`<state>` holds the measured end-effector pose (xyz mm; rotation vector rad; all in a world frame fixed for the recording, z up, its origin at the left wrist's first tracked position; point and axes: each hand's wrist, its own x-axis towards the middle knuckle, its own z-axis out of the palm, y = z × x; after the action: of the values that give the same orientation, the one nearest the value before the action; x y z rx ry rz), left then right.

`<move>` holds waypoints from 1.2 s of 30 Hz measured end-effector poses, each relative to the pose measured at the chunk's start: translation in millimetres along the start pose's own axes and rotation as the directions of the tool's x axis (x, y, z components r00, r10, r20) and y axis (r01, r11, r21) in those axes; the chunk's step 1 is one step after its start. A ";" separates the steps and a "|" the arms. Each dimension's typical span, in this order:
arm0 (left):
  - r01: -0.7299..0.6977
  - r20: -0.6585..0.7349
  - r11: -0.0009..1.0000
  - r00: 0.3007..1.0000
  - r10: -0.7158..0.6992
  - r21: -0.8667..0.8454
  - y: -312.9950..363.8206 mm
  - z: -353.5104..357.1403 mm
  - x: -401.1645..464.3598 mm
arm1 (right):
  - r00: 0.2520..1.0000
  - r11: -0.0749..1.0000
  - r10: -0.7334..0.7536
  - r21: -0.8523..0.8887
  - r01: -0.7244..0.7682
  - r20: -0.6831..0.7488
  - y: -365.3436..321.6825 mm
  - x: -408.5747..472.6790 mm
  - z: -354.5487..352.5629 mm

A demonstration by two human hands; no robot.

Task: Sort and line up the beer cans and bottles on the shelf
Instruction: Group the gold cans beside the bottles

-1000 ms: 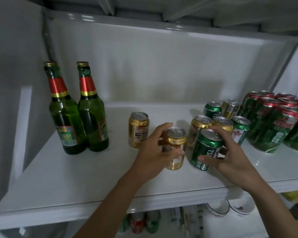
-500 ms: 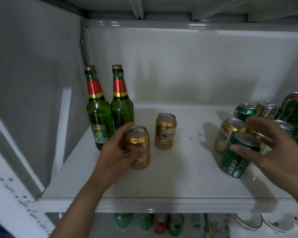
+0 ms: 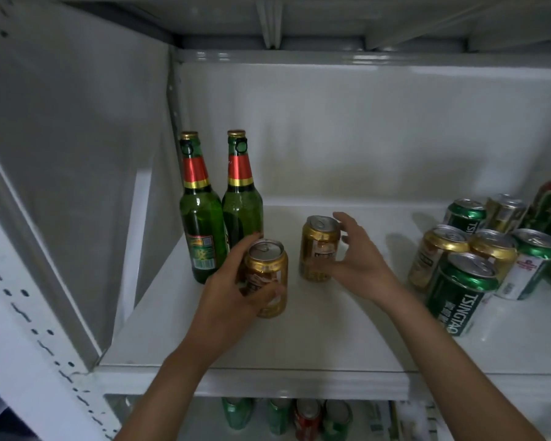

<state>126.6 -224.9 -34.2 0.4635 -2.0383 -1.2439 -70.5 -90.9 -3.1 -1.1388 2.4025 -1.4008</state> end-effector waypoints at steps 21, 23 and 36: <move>0.044 -0.040 0.999 0.998 -0.044 -0.008 0.6 74.4 60.8 | 0.993 0.992 0.002 0.126 0.013 -0.115 15.5 11.5 -19.2; 0.066 -0.046 0.995 0.997 -0.070 -0.075 1.5 72.5 64.9 | 0.991 0.993 -0.030 0.113 0.045 -0.131 15.2 11.0 -10.8; -0.426 -0.183 0.868 0.860 0.477 0.256 61.5 75.5 51.9 | 0.999 0.985 -0.034 0.168 0.040 -0.037 -10.3 -35.9 -63.1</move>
<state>39.6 -179.9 16.6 0.1924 -1.9244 -0.6582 -68.6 -26.3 31.5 -1.1319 2.2435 -1.6126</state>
